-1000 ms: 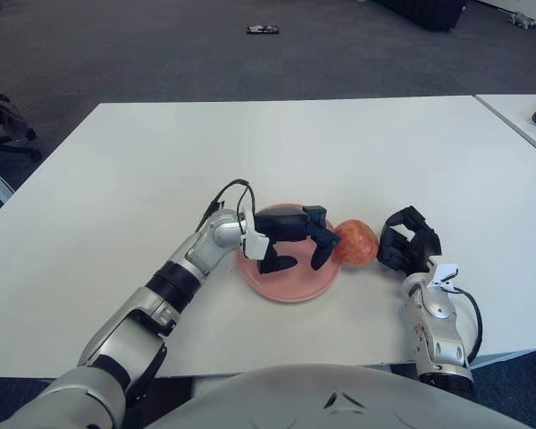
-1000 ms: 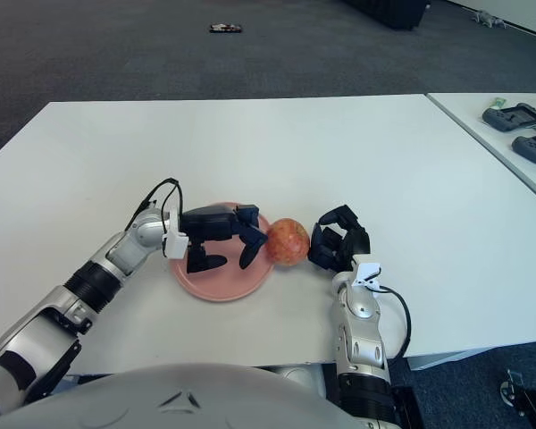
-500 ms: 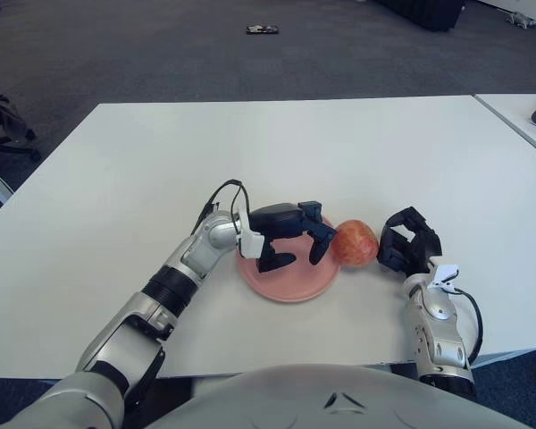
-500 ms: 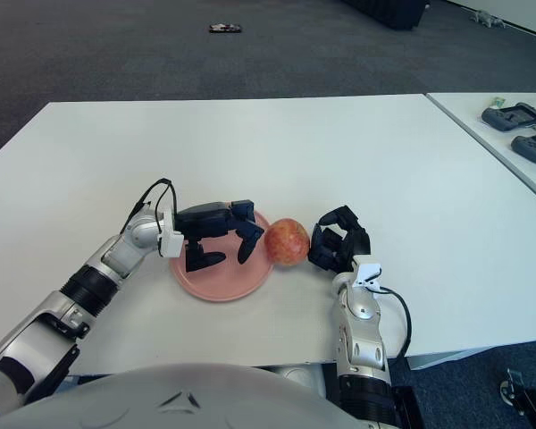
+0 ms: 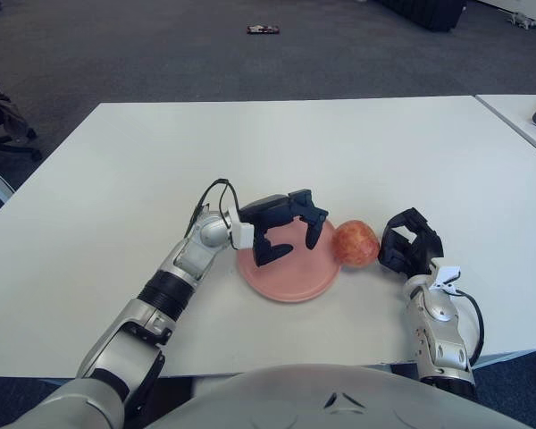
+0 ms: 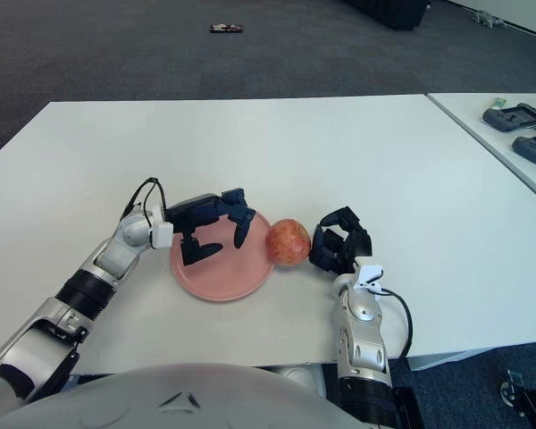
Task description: Put the apple into the plate.
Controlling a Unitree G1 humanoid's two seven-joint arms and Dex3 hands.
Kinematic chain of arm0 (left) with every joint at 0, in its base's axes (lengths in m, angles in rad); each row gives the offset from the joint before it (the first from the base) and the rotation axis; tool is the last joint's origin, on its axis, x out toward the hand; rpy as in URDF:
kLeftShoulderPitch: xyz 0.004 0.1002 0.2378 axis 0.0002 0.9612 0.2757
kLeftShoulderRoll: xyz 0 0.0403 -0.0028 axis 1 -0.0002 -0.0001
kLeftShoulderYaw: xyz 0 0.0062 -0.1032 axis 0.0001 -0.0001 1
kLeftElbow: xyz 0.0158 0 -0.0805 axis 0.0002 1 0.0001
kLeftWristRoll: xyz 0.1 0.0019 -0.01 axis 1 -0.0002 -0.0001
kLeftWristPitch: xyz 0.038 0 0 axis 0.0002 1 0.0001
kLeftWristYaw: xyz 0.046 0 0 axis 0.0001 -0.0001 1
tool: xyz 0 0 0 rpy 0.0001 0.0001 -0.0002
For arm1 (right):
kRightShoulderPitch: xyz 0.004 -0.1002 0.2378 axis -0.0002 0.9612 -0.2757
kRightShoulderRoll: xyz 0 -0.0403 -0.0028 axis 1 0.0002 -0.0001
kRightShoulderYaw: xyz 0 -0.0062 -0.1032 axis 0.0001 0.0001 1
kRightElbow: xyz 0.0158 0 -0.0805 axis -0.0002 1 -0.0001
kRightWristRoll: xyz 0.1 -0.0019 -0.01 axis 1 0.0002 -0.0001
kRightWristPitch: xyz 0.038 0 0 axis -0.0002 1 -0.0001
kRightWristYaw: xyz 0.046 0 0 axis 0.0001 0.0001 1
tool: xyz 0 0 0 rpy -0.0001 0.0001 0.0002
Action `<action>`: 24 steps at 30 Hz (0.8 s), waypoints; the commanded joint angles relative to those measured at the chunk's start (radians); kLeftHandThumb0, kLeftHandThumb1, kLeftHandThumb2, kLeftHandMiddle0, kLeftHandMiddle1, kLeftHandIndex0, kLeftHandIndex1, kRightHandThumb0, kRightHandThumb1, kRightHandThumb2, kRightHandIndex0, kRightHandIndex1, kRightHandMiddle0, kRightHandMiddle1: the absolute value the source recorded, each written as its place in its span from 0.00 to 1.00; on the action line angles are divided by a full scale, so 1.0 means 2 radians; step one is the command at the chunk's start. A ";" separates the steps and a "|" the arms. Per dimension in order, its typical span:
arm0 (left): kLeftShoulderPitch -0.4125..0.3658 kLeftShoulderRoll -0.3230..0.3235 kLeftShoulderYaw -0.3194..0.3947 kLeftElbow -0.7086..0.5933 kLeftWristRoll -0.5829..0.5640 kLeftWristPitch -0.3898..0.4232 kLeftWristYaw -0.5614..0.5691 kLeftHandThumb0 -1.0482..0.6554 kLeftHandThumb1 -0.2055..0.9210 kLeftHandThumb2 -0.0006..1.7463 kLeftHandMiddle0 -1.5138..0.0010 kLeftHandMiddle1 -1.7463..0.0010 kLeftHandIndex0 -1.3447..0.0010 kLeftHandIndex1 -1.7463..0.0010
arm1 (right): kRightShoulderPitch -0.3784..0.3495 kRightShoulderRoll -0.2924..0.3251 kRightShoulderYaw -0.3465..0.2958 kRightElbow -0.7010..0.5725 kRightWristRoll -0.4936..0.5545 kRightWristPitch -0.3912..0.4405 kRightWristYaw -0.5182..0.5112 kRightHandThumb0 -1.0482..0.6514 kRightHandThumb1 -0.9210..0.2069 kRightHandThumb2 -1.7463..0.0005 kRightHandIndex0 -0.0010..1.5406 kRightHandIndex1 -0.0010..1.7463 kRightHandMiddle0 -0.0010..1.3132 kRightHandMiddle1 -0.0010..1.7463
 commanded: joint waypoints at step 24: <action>0.064 -0.023 0.098 -0.024 0.000 0.068 0.139 0.61 0.08 1.00 0.35 0.09 0.47 0.00 | -0.051 0.028 0.029 0.002 0.014 0.012 0.023 0.33 0.55 0.23 0.74 1.00 0.48 1.00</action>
